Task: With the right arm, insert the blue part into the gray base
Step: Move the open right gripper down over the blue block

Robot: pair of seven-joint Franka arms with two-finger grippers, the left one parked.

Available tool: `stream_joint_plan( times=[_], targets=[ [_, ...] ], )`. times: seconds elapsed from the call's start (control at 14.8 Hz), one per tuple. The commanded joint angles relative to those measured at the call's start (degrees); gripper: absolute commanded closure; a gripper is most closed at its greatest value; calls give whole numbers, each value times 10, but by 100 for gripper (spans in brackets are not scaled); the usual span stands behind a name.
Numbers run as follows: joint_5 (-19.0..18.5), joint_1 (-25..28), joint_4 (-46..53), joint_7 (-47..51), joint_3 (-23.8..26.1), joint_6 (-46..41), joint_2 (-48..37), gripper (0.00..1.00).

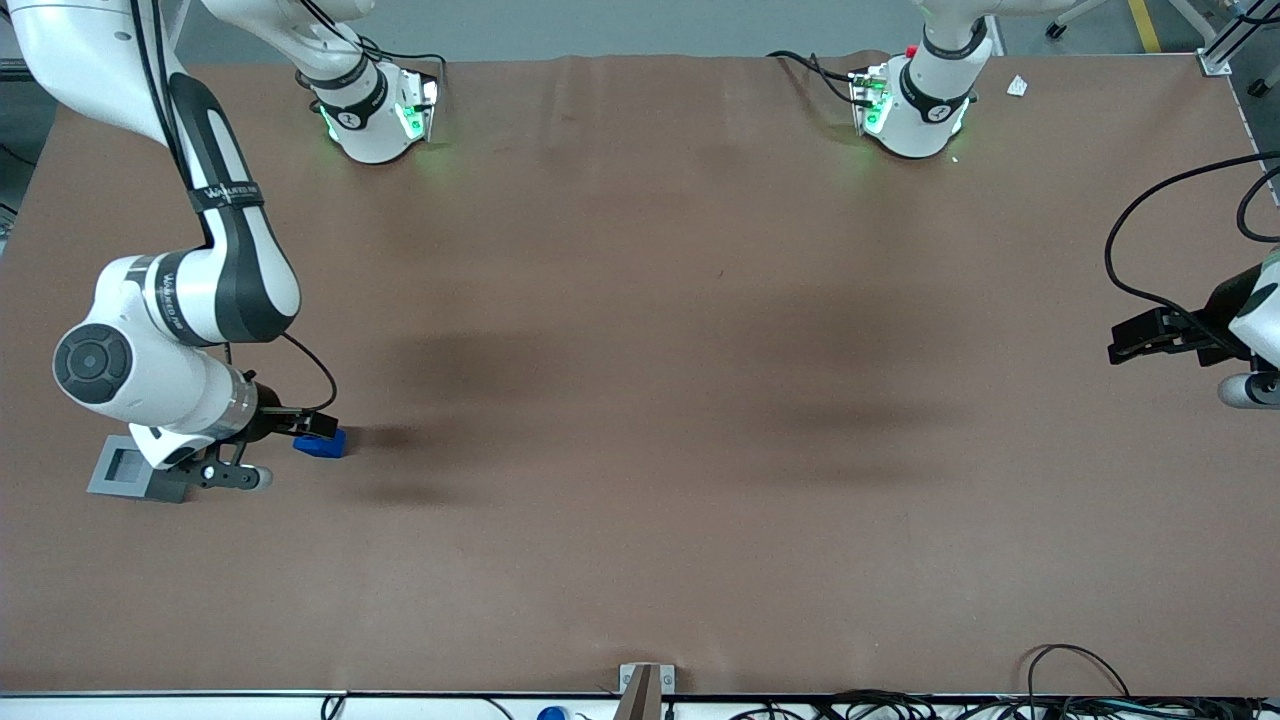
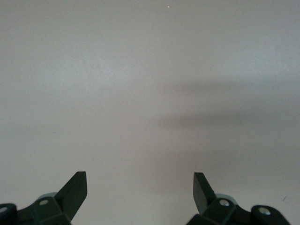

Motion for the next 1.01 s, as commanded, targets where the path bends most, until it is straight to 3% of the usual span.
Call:
stream_joint_plan(
  times=[0.0,0.54,0.74,0.95],
  targets=[
    [-6,2,-13,10,-2,9,-1,0],
    [-21,-25,-15,8,-4,62,54,0],
    [-64,-19,-20,8,-3,63,61,0],
    [-68,-26,-25,-21,-2,63,60,0]
  ],
)
